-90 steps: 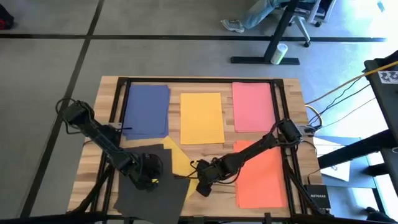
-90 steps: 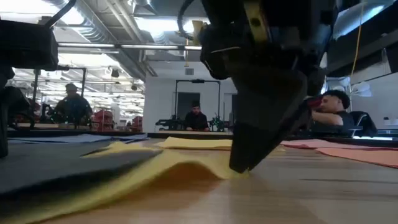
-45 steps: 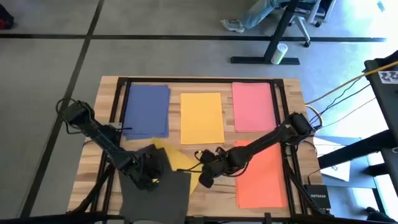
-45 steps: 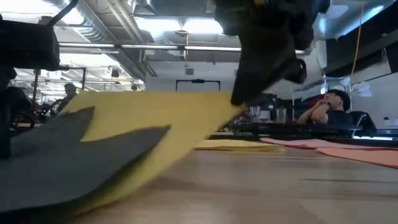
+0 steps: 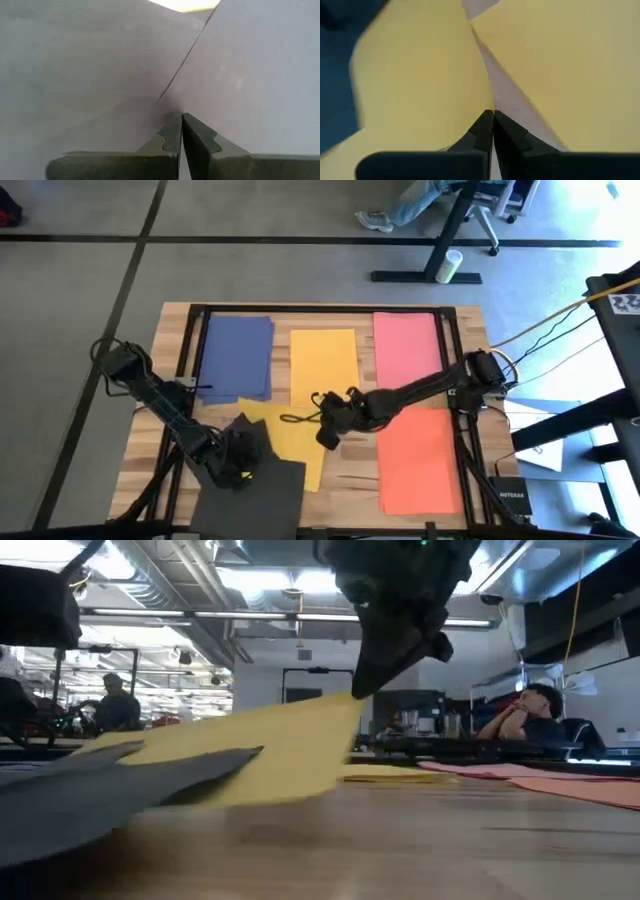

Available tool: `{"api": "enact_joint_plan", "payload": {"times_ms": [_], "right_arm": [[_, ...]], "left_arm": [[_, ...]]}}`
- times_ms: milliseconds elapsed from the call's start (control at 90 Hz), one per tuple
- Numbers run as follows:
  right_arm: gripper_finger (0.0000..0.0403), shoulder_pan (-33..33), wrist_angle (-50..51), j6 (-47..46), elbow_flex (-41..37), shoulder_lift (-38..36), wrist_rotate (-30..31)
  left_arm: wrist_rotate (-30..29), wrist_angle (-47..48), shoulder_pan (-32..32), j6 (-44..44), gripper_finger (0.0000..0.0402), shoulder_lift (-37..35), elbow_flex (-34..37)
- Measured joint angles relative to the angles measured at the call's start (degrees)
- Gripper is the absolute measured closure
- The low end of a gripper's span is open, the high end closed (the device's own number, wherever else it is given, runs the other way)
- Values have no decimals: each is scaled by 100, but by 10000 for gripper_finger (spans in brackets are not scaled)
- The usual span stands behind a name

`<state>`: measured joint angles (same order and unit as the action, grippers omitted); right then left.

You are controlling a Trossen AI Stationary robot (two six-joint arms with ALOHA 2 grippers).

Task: Organize paper
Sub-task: Stack the yellow paper on top of the top yellow paper

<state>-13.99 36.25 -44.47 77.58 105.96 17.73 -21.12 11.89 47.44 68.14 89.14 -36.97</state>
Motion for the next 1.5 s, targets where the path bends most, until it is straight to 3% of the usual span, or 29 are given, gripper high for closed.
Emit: {"api": "enact_joint_plan", "payload": {"times_ms": [244, 533, 844, 956, 1022, 1311, 1500], "right_arm": [[403, 613, 118, 573, 0, -475, 205], [403, 1240, 476, 739, 0, -1043, 870], [403, 1885, 1370, -45, 2, -1521, 1817], [403, 1990, 2058, -546, -28, -1568, 1836], [403, 1964, 2278, -749, -109, -1575, 1666], [403, 1644, 2360, -1067, -884, -1563, -174], [403, 1666, 1503, -1084, -1292, -1580, -525]], "left_arm": [[31, -33, 73, -7, 402, -14, 2], [41, 10, 57, -144, 402, -83, 2], [11, 5, 55, -161, 402, -87, 0], [4, 5, 55, -219, 402, -90, 0], [2, 1, 55, -219, 402, -90, 0], [-7, -8, 55, -214, 402, -91, -3], [-53, -11, 55, -234, 402, -92, -4]]}}
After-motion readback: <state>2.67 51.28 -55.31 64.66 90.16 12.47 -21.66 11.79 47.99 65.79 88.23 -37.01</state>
